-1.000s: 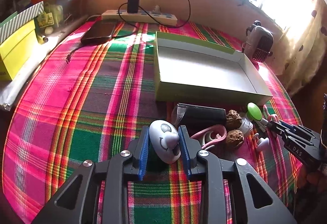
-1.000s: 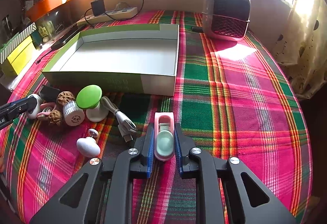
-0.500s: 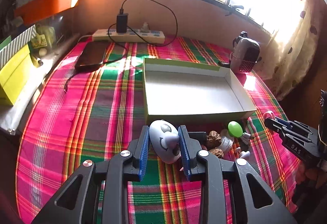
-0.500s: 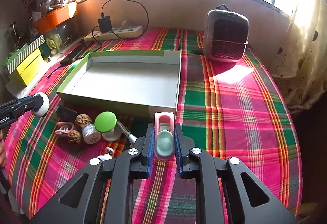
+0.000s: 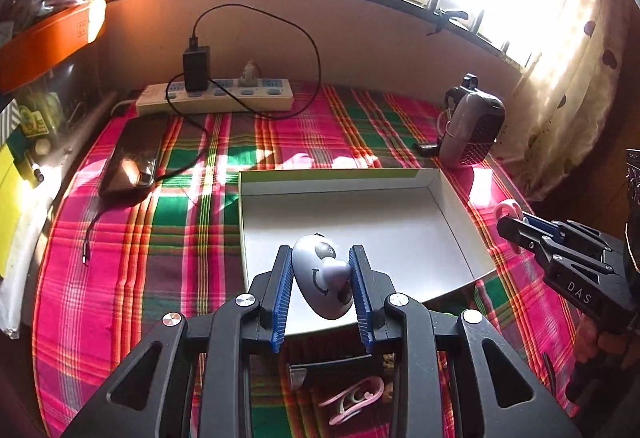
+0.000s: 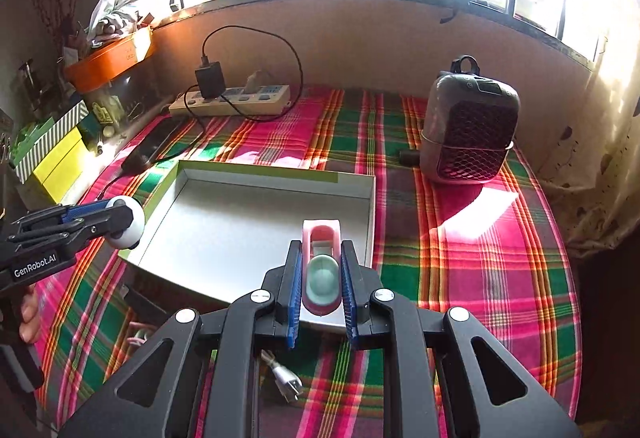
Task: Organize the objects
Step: 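Carry both held items into the green-rimmed box and open both tools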
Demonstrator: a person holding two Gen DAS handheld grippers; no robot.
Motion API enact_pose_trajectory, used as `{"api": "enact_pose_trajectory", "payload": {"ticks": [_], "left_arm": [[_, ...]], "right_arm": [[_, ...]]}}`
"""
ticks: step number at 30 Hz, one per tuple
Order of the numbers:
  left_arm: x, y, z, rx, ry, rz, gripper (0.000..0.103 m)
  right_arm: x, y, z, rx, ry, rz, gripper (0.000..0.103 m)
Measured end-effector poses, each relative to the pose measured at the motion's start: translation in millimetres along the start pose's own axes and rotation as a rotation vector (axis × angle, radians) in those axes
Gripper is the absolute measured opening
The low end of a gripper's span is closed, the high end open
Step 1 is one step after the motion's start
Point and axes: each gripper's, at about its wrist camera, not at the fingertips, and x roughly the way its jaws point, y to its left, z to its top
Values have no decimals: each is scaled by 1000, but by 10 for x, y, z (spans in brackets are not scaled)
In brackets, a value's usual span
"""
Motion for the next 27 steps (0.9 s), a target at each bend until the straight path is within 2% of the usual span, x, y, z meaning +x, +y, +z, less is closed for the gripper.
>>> {"api": "enact_pose_trajectory", "payload": {"ticks": [7,15,27], "left_arm": [[400,2,220,-3,38,25,26],[819,-27,301,2,86,50,26],[1082,-4,343,11,105,73,26]], "right_arm": [[451,17,184,1,50,-2,18],[898,-47,266,4,105,-19,18],[1158,-74,292,-15,126,-18,18]]}}
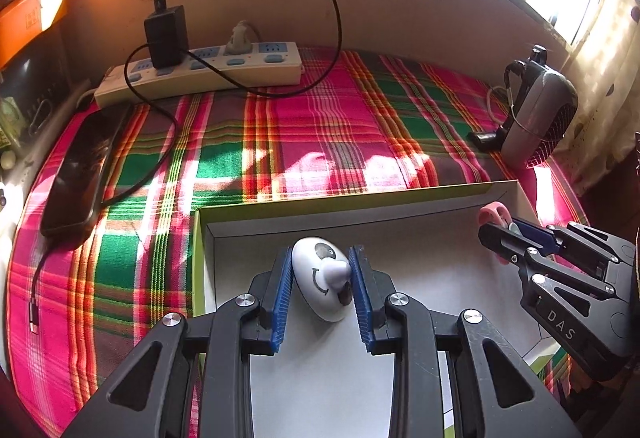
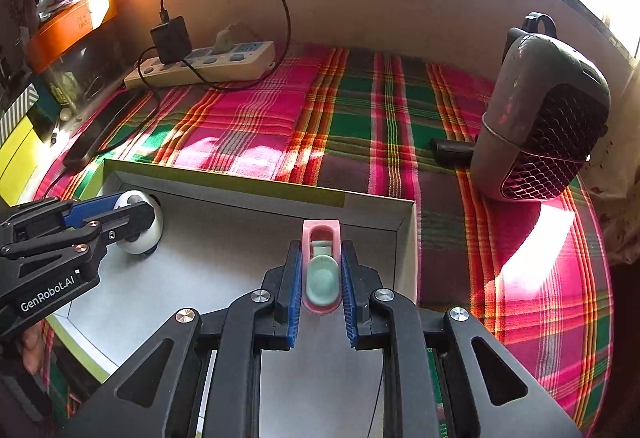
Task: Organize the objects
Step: 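Carry both held items into the green-rimmed box and open both tools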
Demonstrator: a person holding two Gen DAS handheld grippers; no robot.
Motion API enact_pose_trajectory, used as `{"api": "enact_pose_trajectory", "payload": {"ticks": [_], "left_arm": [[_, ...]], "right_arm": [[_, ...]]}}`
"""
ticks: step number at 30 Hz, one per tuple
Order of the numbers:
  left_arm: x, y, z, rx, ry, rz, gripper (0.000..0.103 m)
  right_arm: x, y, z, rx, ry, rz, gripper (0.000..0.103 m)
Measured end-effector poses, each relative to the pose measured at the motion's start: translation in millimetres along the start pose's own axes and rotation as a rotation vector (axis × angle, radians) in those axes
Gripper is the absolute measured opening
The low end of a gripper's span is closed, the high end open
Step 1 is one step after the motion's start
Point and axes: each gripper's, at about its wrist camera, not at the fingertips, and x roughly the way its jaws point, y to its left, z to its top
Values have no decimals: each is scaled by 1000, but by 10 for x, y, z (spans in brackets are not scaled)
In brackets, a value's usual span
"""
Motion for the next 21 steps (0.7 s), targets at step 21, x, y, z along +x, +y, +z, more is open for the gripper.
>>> {"api": "enact_pose_trajectory", "payload": {"ticks": [21], "left_arm": [[83,4,-21,1,-1,6,32]], "right_arm": [[133,30,-10,-12,5,-19,18]]}}
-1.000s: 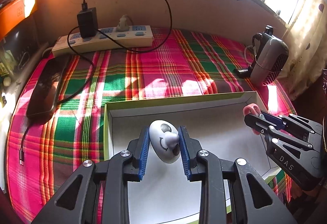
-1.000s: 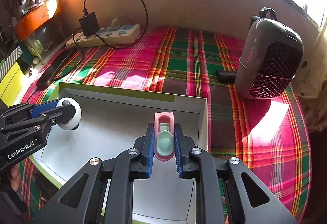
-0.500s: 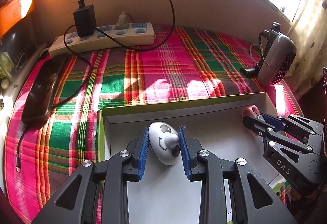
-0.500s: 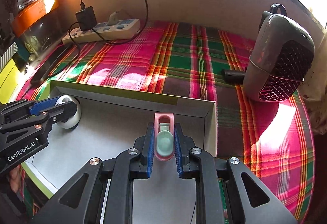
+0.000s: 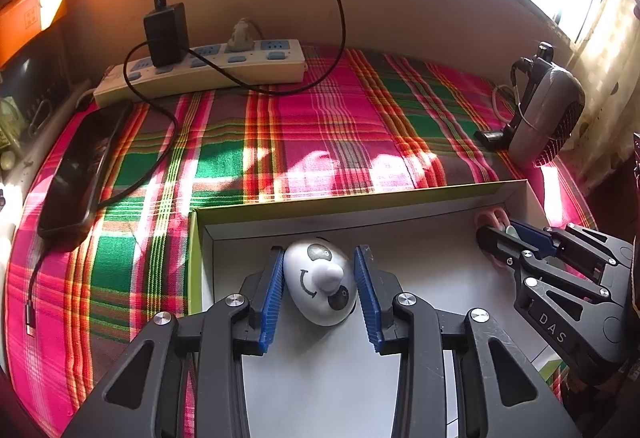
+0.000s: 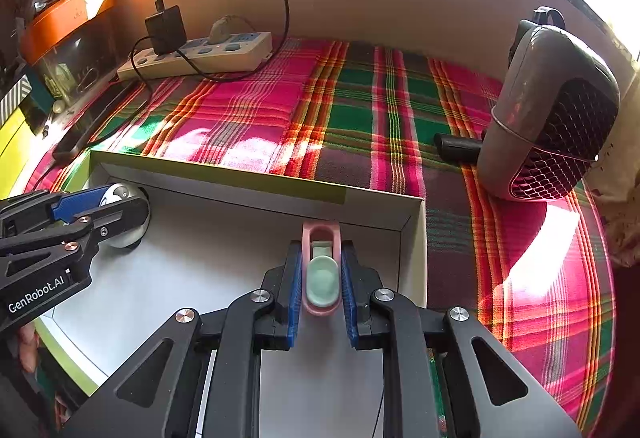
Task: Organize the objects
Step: 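Carry both held items into the green-rimmed box and open both tools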
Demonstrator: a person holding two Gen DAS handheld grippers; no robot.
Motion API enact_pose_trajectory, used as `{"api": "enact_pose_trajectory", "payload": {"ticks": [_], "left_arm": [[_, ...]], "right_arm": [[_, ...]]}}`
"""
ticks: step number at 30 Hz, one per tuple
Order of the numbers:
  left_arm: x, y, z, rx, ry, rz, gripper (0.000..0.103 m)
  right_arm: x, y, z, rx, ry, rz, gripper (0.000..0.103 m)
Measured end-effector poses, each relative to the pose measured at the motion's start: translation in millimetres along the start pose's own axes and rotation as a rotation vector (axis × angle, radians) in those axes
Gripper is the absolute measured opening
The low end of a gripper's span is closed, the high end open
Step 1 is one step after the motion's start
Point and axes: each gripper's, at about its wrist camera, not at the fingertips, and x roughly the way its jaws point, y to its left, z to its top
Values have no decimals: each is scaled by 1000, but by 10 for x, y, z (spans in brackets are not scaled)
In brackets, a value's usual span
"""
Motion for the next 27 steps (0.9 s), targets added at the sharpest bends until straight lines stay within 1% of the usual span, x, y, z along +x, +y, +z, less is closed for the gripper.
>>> {"api": "enact_pose_trajectory", "payload": {"ticks": [9,17,23,27], "left_arm": [[-6,4,-2,-3,-1,10,34],[-119,22,-25,-12,-25,16,34],[-299,-4,-78,-4,-58,3,34],[-465,-26,-146,10,-91,9,34]], "right_arm": [[-19,8,-16,6,-2,-12,20],[-135,-14,-23,29,-32,-10,38],[-272,-20,-60,40,-54,-7,40],[-403,-4,-112,43,-73,-9,40]]}}
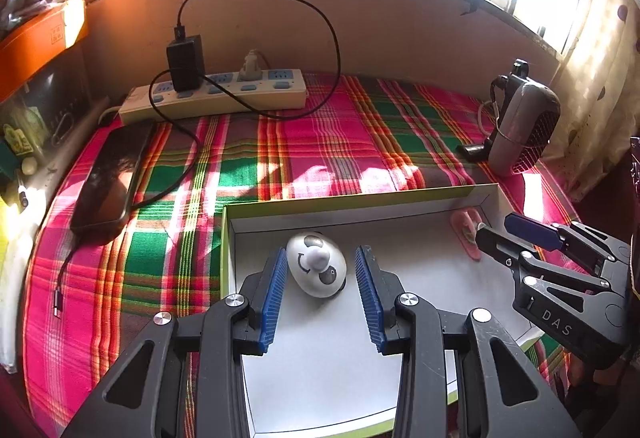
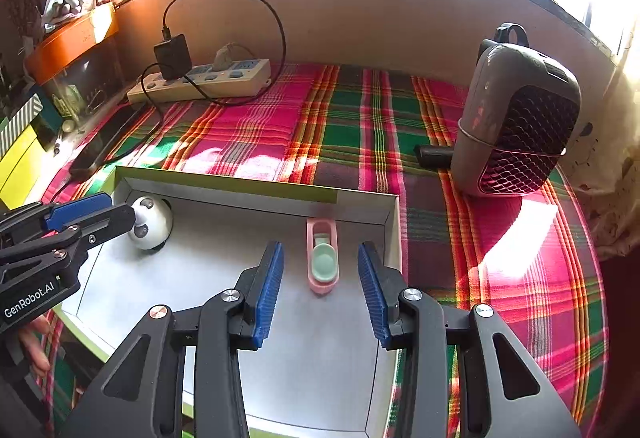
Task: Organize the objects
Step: 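Carry both held items into the green-rimmed box and open both tools, then withdraw both open tools from the box back toward the remaining items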
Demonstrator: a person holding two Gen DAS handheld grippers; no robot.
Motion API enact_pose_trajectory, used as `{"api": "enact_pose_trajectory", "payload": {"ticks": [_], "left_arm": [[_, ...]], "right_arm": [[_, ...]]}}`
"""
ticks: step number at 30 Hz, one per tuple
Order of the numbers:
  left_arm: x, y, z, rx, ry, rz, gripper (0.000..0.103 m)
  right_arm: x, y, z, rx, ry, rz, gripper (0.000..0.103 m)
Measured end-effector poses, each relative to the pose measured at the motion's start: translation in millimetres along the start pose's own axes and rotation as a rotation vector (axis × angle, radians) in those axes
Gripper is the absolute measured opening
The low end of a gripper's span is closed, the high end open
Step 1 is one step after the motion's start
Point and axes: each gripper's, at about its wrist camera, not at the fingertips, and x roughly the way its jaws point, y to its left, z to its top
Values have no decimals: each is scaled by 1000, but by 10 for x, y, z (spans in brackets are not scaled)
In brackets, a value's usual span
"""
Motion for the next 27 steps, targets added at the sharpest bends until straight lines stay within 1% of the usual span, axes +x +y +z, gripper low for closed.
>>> {"api": "enact_pose_trajectory", "payload": {"ticks": [2,11,18,21,25,27], "left_arm": [[-70,1,-31,-2,-5,-3,34],[-400,-39,-263,13,-47,27,34],[-667,-14,-484,0,-84,25,34],[-762,31,-592,-11,-89,3,34],[-834,86,-735,-14,-86,17,34],[-880,123,-826,-18,-91,11,34]], "right_arm": [[-72,7,-31,4,-7,0,40],[-431,51,-261,25,-51,3,40],[-662,33,-489,49,-68,6,40],[-753,16,-597,56,-72,3,40],[-848,-12,-745,59,-70,-5,40],[-886,-14,-809,61,-69,-3,40]]}}
